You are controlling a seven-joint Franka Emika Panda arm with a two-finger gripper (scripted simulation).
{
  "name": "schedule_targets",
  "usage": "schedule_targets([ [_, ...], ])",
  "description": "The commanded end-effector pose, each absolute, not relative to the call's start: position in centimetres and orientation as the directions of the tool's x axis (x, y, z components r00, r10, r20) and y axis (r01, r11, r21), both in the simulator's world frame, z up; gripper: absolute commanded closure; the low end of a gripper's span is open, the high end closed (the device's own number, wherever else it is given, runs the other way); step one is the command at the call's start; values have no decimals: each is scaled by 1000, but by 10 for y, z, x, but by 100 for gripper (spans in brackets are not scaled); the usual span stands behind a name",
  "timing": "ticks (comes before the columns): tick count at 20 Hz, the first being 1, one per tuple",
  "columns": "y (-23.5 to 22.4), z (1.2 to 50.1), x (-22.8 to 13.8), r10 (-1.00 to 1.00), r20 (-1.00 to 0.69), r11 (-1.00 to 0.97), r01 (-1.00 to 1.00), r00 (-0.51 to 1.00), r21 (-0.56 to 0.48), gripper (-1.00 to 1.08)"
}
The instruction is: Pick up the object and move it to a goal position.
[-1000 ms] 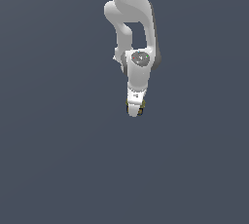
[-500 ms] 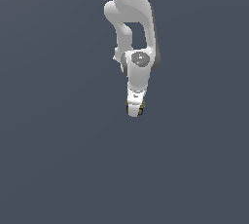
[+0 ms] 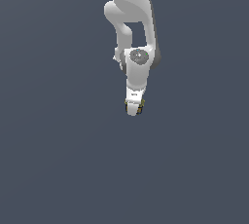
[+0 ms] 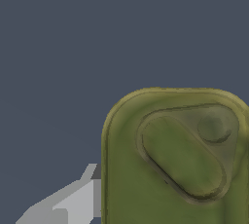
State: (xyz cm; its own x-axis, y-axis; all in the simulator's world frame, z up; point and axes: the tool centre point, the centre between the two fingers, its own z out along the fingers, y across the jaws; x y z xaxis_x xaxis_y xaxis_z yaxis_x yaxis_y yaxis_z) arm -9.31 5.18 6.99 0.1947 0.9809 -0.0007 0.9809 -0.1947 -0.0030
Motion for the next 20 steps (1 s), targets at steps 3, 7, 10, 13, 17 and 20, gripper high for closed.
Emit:
schedule_targets([
  [3,42,93,-89,981,0,-195,981,195,1,108],
  [7,29,122,-87,981,1,-194,981,194,1,108],
  [10,17,149,-84,981,2,-194,981,194,0,108],
  [13,4,179,-80,981,3,-193,981,193,0,108],
  [17,-14,219,-76,981,4,-193,981,193,0,108],
  [20,-26,245,-72,981,4,-193,981,193,0,108],
])
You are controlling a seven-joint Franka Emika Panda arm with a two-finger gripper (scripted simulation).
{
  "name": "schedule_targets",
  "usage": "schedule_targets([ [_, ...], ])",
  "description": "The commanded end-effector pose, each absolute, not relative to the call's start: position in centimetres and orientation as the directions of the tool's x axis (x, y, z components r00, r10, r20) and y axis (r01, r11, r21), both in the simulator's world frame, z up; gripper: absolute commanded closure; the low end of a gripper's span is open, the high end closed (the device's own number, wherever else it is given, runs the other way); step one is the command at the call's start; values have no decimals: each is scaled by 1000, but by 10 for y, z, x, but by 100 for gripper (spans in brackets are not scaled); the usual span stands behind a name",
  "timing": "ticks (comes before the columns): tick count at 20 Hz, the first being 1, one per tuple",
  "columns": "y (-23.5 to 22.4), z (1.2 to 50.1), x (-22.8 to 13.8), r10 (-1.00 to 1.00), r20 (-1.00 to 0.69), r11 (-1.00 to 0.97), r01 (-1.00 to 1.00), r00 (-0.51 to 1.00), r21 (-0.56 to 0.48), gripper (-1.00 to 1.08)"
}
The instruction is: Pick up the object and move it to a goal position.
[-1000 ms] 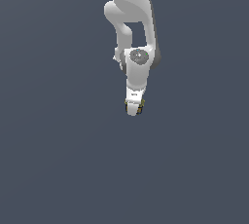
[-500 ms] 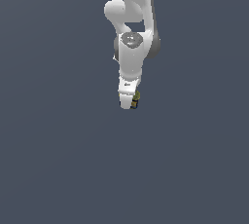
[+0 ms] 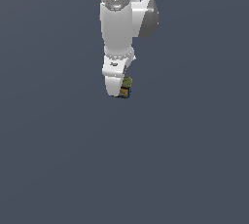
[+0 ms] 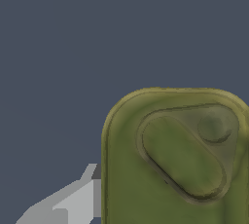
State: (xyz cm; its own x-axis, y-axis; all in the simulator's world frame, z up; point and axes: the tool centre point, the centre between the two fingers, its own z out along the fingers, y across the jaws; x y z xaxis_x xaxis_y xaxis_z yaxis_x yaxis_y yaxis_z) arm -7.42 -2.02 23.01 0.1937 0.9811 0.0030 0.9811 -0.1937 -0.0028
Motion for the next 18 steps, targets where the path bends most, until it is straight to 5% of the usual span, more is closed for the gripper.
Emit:
schedule_targets([
  [1,-30,253,-71,981,4,-193,981,193,0,108],
  [18,-56,307,-61,981,0,-195,981,195,0,108],
])
